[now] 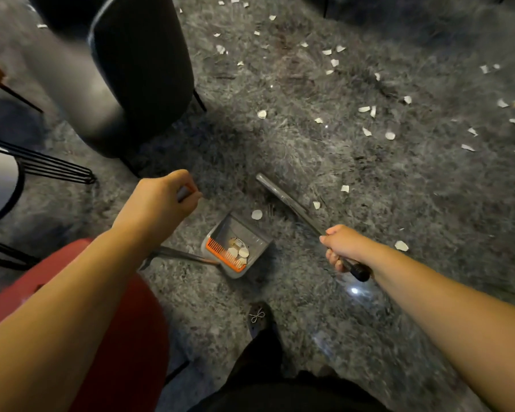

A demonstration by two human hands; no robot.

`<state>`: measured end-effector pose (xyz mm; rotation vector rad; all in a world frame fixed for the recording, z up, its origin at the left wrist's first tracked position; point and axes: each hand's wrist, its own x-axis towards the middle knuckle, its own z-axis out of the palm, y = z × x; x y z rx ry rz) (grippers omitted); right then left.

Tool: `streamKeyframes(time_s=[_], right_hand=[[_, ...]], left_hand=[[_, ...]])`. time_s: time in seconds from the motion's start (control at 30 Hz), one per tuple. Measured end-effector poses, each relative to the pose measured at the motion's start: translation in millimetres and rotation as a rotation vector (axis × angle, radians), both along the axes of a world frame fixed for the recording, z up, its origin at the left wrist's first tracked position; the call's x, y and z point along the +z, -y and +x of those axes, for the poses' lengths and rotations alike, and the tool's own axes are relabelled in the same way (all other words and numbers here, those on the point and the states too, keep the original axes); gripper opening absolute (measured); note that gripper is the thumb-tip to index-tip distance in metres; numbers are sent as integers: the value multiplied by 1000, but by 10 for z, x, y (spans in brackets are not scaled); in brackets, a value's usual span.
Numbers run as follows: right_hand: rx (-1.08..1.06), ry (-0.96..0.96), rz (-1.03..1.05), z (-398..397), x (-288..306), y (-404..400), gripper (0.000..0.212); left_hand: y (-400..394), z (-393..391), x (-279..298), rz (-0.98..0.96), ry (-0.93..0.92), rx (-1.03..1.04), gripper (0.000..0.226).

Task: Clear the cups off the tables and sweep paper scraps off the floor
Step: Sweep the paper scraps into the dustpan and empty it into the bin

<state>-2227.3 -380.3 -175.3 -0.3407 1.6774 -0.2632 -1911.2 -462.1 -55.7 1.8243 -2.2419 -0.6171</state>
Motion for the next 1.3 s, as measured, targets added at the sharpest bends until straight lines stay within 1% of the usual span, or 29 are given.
streamKeyframes(time_s=[0.13, 0.2, 0.27, 0.37, 0.47, 0.6, 0.7, 0.9, 1.03, 1.17, 1.3], right_hand=[[85, -35, 22, 198, -198, 385, 39], [153, -60, 52, 310, -267, 494, 40], [239, -69, 85, 438, -298, 543, 38], [346, -68, 114, 634, -256, 525, 20], [384, -18, 129, 721, -158, 453, 18], [276, 107, 181, 596, -52, 380, 35], [198, 142, 183, 431, 29, 266, 43], [31, 159, 130, 47, 238, 12, 43], [-56, 92, 75, -344, 291, -42, 43], [-172, 64, 44, -831, 285, 23, 39], [-239, 6, 14, -1381, 262, 124, 35]], left_hand=[[229, 55, -158, 8, 42, -23, 10], [325, 63, -204, -10, 60, -38, 11], [401, 70, -224, -31, 69, -56, 12], [467, 96, -243, -48, 80, -76, 14], [485, 119, -254, -29, 79, -62, 13], [552, 46, -225, -24, 51, -56, 13], [631, -63, -168, -26, 44, -90, 11], [649, -368, -90, 4, 38, -163, 13], [688, -698, -33, -9, 43, -202, 17], [761, -1106, 13, 3, 24, -233, 12], [884, -1625, 25, 7, 60, -294, 12]])
